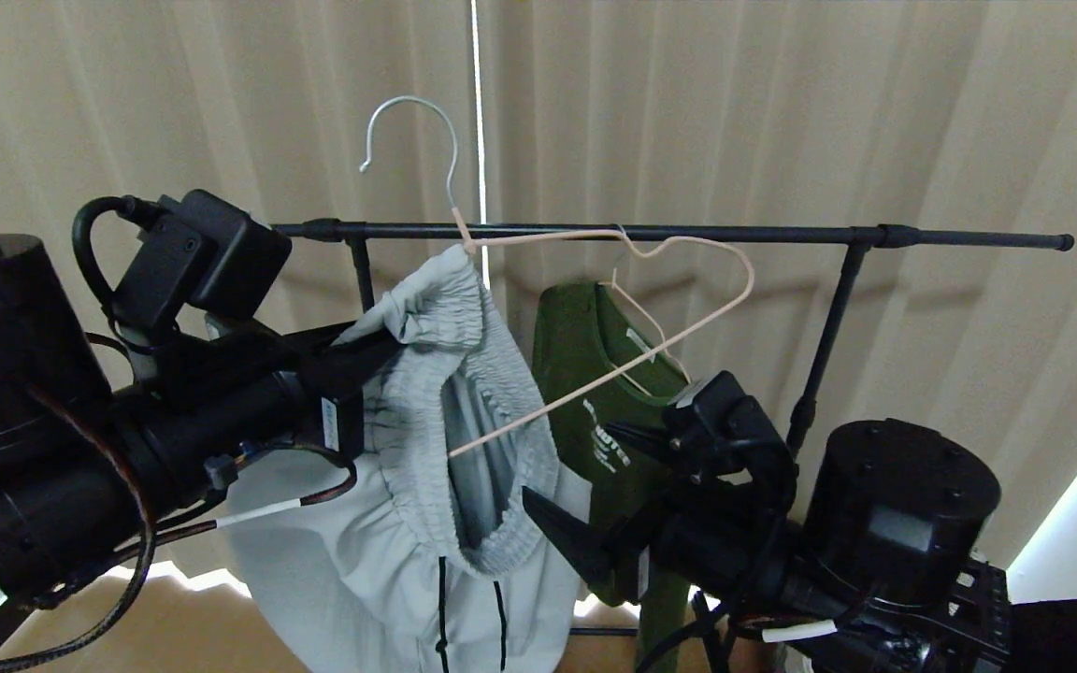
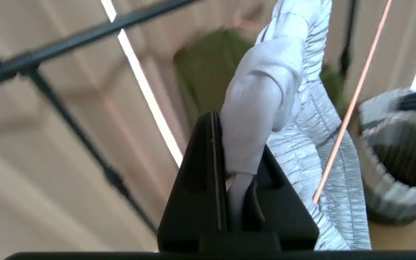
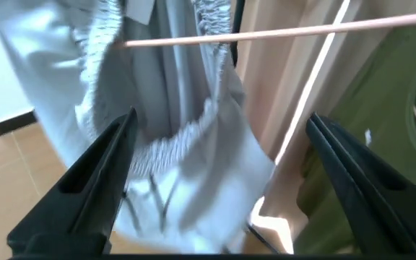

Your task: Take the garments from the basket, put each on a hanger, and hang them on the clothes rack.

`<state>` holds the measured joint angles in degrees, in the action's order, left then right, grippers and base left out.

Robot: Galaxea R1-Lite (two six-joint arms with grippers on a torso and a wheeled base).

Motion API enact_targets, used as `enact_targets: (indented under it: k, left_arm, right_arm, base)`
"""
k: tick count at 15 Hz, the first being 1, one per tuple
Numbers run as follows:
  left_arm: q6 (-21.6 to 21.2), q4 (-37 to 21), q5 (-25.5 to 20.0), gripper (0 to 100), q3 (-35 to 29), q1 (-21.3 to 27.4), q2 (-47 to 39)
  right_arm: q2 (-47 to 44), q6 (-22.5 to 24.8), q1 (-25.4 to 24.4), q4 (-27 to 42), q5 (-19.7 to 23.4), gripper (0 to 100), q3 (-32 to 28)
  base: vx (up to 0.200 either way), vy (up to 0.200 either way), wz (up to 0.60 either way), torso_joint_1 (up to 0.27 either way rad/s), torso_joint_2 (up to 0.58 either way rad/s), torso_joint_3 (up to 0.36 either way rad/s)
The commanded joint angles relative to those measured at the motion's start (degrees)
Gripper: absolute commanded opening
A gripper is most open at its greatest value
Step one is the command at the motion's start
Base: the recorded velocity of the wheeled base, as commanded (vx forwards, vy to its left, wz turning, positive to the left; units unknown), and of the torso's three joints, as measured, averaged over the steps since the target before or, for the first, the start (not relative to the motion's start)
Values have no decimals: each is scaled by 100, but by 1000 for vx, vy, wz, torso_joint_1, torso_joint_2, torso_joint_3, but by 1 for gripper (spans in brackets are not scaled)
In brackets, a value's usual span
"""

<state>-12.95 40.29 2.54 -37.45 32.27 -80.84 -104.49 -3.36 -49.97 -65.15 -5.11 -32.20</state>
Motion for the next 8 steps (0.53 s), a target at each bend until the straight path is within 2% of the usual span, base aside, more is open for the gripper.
enact_targets:
  k: [1,2,3,8]
  left_arm:
    - [-15,32,1,0,27,122,59]
    - [-15,23,-7,0,27,139,86]
    - [-24,23,-7,0,27,166,112]
    - [-24,32,1,0,45,166,253]
  right_arm:
    - [-353,2,5,-7,1,100,-94]
    - [-353,2,14,-7,1,100,-129]
    - [-353,2,22,-7,1,0,-138]
    - [-292,-6,189,-24,-8,0,-147]
  base:
    - [0,0,0,0,0,0]
    - [0,0,0,0,0,0]
    - [0,0,0,0,0,0]
    - [0,0,0,0,0,0]
